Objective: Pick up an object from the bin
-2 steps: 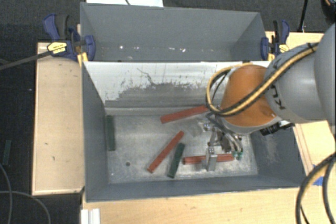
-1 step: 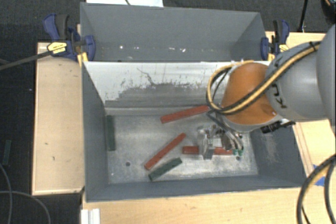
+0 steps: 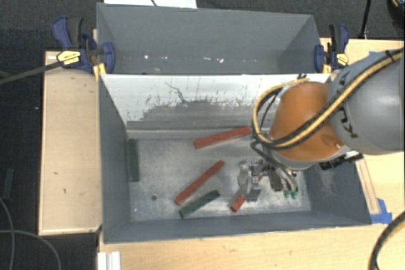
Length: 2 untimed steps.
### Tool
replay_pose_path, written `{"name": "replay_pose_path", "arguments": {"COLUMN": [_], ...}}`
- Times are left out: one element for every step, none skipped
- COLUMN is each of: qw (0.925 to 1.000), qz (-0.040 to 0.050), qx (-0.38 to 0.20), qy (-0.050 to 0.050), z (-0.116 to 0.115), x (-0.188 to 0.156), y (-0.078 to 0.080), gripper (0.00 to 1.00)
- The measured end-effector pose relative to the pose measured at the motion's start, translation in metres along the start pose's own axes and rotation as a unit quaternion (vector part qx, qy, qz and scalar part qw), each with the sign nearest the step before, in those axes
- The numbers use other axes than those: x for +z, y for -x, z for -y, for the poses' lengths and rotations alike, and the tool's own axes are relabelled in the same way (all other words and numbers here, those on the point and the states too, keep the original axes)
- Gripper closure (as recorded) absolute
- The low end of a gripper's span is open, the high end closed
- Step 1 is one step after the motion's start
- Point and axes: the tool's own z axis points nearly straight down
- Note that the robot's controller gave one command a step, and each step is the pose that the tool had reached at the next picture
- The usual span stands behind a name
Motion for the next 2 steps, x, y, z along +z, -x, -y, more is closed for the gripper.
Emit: {"name": "replay_pose_path", "arguments": {"qw": [1.0,0.9998], "qz": [-0.0005,0.0033], "qx": [0.0,-0.018], "qy": [0.0,0.0], "z": [0.001,0.021], "x": [0.002,0.038], "y": [0.0,-0.006], "gripper": [0.0,0.0]}}
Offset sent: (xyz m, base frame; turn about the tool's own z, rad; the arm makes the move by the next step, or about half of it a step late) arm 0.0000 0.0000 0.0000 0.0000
